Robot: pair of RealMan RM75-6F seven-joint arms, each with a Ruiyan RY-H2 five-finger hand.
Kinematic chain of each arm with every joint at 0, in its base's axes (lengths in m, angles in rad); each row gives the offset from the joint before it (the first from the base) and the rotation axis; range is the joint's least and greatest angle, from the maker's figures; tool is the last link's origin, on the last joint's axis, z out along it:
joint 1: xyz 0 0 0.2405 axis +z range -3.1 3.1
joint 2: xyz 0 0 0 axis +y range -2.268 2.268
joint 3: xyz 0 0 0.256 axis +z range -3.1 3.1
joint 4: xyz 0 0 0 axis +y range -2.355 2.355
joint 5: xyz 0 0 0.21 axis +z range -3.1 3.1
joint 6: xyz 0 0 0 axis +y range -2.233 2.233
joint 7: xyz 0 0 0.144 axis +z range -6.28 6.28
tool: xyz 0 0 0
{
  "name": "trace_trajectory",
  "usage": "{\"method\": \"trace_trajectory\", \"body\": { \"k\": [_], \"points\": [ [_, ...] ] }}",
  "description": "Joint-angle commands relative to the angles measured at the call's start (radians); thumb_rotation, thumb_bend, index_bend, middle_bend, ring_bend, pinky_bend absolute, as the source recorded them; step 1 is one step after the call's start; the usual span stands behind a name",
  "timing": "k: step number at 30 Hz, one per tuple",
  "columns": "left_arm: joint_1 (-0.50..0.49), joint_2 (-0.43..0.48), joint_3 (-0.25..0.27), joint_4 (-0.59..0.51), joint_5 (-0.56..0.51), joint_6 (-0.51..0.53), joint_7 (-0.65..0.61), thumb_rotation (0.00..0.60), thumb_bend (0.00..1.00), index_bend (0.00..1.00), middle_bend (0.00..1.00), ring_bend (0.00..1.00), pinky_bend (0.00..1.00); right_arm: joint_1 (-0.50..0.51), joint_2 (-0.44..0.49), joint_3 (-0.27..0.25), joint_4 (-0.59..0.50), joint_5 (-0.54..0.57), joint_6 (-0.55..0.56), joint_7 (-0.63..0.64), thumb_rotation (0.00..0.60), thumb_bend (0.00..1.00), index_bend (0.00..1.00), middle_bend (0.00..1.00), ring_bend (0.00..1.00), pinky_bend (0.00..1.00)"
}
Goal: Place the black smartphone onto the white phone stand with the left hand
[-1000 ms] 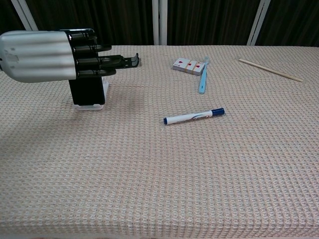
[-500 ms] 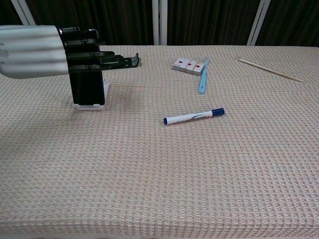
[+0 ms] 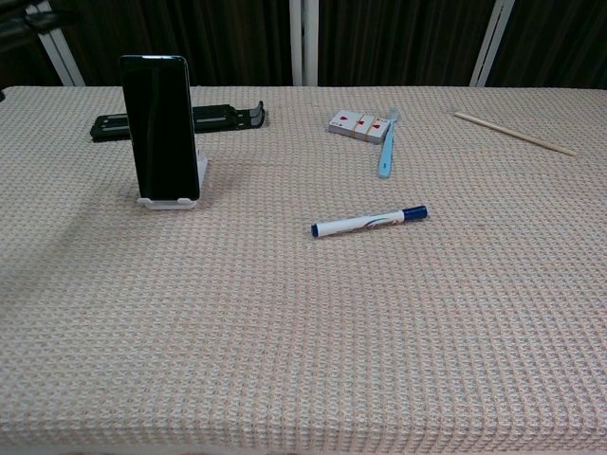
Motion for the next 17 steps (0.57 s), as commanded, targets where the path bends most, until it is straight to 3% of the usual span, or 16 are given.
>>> {"method": "trace_trajectory", "body": {
  "k": [1,3,4,6,11,17],
  "points": [
    [0.161,0.047,-0.031,-0.193,-0.124,0.091,-0.208,0.491,0.12,0.04,0.07,0.07,0.2,-0.004,0.0,-0.007,0.012,-0.005,-0.001,0.012,0.6,0.18,0.0,0.0,0.0,0.0],
    [0.217,0.077,-0.018,-0.291,-0.172,0.076,-0.325,0.306,0.11,0.05,0.07,0.07,0.19,-0.007,-0.001,-0.012,0.025,-0.011,0.0,0.028,0.6,0.18,0.0,0.0,0.0,0.0],
    [0.247,0.103,-0.004,-0.347,-0.196,0.059,-0.382,0.172,0.11,0.05,0.07,0.07,0.19,-0.009,-0.005,-0.014,0.036,-0.014,0.001,0.044,0.6,0.18,0.0,0.0,0.0,0.0],
    [0.28,0.143,0.024,-0.403,-0.214,0.029,-0.425,0.067,0.11,0.05,0.06,0.07,0.19,-0.01,-0.014,-0.018,0.054,-0.021,0.002,0.066,0.6,0.18,0.0,0.0,0.0,0.0],
    [0.331,0.227,0.077,-0.492,-0.243,-0.062,-0.48,0.003,0.11,0.05,0.05,0.07,0.19,-0.009,-0.04,-0.036,0.089,-0.037,-0.015,0.075,0.6,0.18,0.0,0.0,0.0,0.0],
    [0.359,0.244,0.071,-0.484,-0.207,-0.05,-0.486,0.0,0.11,0.05,0.05,0.07,0.19,-0.004,-0.064,-0.041,0.105,-0.057,-0.012,0.076,0.6,0.18,0.0,0.0,0.0,0.0]
  ]
}}
